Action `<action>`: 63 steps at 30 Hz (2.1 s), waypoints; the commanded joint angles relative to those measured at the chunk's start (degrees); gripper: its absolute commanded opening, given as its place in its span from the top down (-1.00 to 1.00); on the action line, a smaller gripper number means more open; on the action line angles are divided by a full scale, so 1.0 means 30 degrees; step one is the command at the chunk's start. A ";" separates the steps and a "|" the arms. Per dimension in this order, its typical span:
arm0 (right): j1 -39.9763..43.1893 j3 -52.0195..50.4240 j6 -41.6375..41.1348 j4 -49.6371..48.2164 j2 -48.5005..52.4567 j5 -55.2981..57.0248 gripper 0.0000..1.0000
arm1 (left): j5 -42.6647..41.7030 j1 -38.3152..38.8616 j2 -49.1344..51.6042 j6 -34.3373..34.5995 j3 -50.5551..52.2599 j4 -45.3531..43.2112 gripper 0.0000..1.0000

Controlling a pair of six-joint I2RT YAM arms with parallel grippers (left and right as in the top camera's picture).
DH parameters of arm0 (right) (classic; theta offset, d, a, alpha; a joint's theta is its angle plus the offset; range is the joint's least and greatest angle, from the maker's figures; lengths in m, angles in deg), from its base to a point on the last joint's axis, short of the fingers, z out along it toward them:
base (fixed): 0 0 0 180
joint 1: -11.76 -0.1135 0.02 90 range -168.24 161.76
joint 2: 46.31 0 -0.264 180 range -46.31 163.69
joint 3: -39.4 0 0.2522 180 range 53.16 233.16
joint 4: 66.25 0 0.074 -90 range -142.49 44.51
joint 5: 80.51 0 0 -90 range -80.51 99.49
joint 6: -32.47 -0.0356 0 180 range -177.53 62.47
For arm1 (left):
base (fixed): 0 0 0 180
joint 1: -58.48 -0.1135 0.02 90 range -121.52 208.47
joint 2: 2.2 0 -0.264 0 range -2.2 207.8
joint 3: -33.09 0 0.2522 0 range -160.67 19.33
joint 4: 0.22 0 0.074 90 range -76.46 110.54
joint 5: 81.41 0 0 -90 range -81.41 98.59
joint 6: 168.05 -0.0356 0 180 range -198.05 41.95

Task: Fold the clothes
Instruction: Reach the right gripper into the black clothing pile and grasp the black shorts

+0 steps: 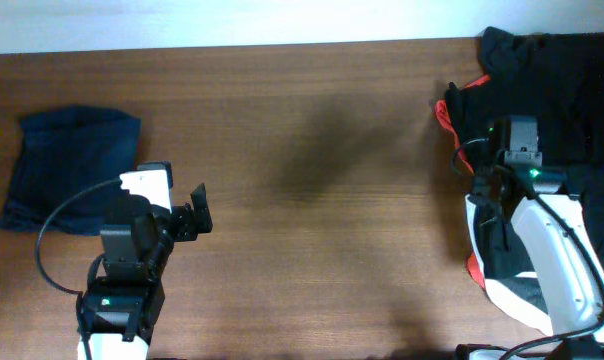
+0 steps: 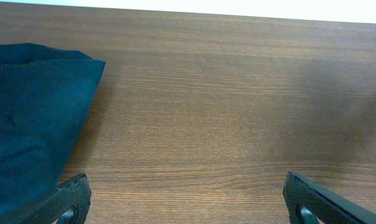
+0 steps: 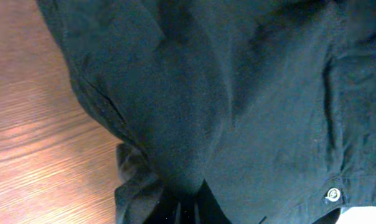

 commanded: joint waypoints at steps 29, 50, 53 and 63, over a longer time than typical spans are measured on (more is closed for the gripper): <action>-0.0277 0.1996 0.4758 -0.7650 0.3344 -0.6564 -0.31 | -0.0219 -0.0036 0.0015 -0.0299 -0.0466 0.0743 -0.98; -0.0357 0.1996 0.2608 -1.6560 1.2371 -0.2900 0.14 | -0.0219 -0.0036 0.0007 -0.0299 -0.0466 0.0816 -0.98; -0.0364 0.1996 0.2601 -1.6356 1.2371 -0.2900 0.58 | -0.0219 -0.0036 0.0007 -0.0299 -0.0466 0.0816 -0.98; 0.0153 0.3971 0.2608 -1.3355 0.6309 -0.2973 0.92 | -0.0219 -0.0036 0.0007 -0.0299 -0.0466 0.0801 -0.98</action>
